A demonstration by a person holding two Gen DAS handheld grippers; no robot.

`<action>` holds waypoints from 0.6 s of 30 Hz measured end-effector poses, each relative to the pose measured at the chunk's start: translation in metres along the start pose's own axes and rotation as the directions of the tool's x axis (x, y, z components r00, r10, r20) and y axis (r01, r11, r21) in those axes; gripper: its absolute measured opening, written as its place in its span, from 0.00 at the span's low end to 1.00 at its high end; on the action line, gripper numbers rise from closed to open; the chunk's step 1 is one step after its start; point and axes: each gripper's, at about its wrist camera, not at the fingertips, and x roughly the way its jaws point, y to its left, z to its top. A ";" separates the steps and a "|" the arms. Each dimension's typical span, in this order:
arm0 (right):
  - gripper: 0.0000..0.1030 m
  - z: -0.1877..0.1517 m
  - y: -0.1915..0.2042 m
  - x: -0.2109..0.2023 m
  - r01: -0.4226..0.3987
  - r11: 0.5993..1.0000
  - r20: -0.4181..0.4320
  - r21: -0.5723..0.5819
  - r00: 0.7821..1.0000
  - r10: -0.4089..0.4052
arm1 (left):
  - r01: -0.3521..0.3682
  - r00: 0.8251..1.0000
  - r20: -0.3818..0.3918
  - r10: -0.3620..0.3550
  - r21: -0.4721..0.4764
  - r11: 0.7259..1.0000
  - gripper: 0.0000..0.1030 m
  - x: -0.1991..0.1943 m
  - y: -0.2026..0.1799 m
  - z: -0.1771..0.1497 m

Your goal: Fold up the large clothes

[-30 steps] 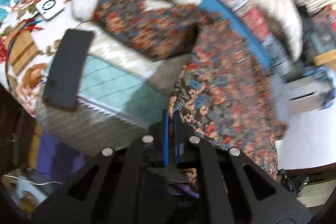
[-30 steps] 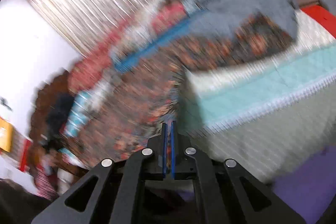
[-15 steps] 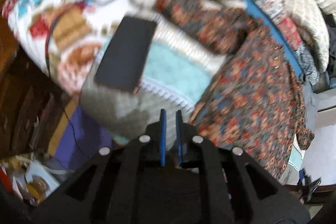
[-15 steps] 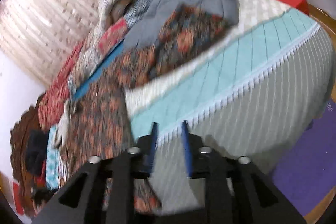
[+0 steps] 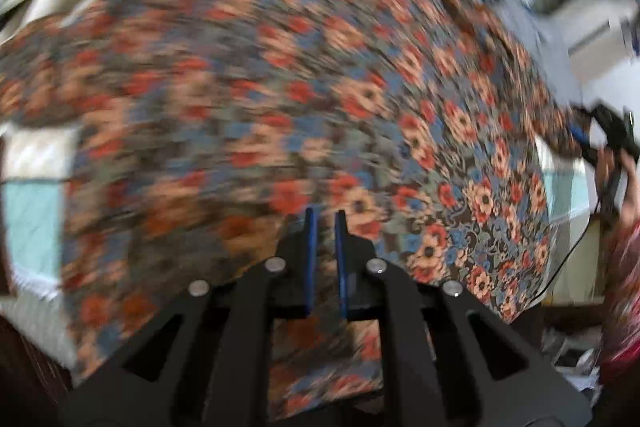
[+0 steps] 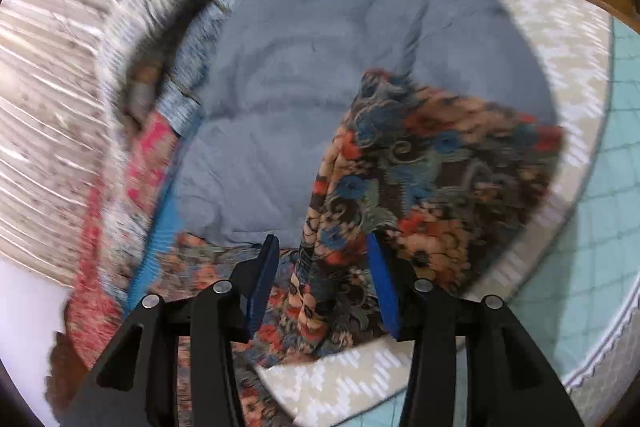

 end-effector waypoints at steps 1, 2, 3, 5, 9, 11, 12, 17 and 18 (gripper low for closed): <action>0.27 0.001 0.001 0.007 0.036 0.999 -0.005 -0.009 0.999 -0.036 | -0.019 1.000 -0.022 0.020 0.024 1.000 0.08 0.012 -0.006 0.001; 0.28 0.002 -0.002 0.011 0.047 0.999 0.001 0.000 0.999 -0.047 | -0.032 0.999 -0.034 0.033 0.039 0.999 0.08 0.017 -0.005 0.000; 0.44 0.000 -0.008 0.009 0.042 0.999 0.015 0.024 0.999 -0.042 | -0.044 0.998 -0.041 0.046 0.052 0.998 0.08 0.023 -0.006 0.000; 0.64 -0.003 -0.020 -0.005 0.037 0.997 0.069 0.070 0.997 -0.042 | -0.052 0.998 -0.041 0.056 0.077 0.996 0.08 0.029 -0.007 -0.001; 0.69 0.013 -0.026 -0.071 -0.004 0.999 0.295 0.041 0.955 -0.008 | -0.023 0.999 -0.030 0.026 0.095 0.995 0.08 0.035 0.002 -0.003; 0.69 0.030 -0.014 -0.108 -0.026 1.000 0.409 0.000 0.912 0.024 | -0.007 1.000 -0.021 0.009 0.095 0.995 0.08 0.035 0.004 -0.004; 0.69 0.033 -0.004 -0.129 -0.060 0.998 0.444 -0.038 0.893 0.070 | -0.004 1.000 -0.017 0.006 0.096 0.995 0.08 0.034 0.005 -0.005; 0.67 0.034 0.031 -0.136 -0.112 0.988 0.348 -0.107 0.927 0.142 | 0.000 1.000 0.013 -0.001 0.094 0.996 0.08 0.029 0.013 -0.009; 0.66 0.031 0.031 -0.123 -0.130 0.987 0.292 -0.096 0.944 0.153 | -0.009 1.000 0.020 0.007 0.107 0.994 0.08 0.027 0.013 -0.011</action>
